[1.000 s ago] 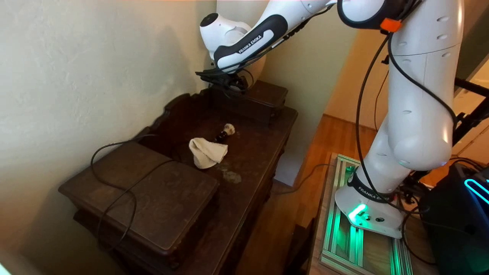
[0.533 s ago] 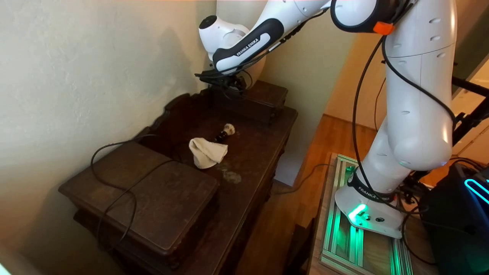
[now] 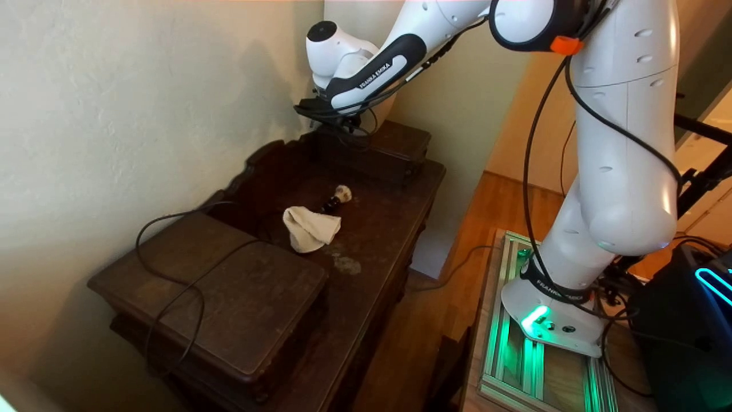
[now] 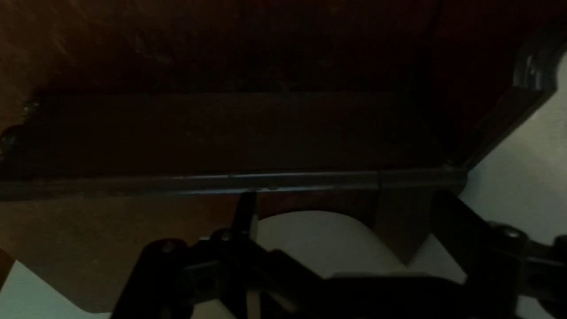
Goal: Move the lamp to the right
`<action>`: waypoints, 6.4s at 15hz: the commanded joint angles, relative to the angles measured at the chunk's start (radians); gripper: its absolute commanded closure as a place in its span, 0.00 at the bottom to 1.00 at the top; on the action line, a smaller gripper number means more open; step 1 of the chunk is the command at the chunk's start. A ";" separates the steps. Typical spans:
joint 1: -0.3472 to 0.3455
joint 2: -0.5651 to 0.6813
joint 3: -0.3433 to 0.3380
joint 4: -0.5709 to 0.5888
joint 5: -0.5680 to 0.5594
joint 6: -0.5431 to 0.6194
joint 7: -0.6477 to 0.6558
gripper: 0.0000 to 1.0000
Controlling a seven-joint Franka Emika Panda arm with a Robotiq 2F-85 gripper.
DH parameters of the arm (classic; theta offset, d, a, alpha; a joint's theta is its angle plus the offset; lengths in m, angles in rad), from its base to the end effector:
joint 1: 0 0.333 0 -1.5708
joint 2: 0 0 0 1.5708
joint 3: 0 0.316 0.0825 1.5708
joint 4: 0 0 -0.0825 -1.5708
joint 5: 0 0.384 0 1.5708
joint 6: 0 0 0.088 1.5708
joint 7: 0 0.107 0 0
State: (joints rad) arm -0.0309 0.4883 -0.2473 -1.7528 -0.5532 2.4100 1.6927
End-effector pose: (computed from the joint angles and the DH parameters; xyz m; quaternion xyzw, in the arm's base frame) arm 0.6565 -0.1728 0.3186 0.6903 -0.6728 0.2257 0.1410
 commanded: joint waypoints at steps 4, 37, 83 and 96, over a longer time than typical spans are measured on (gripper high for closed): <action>0.012 0.033 -0.050 -0.004 -0.001 0.033 0.004 0.00; 0.015 0.019 -0.129 -0.030 -0.098 0.082 -0.024 0.00; 0.026 -0.076 0.012 -0.119 -0.012 0.034 -0.436 0.00; 0.014 -0.286 0.214 -0.226 0.446 0.049 -1.223 0.00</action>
State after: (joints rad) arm 0.0011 0.2740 -0.0863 -1.9199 -0.2669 2.4923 0.6483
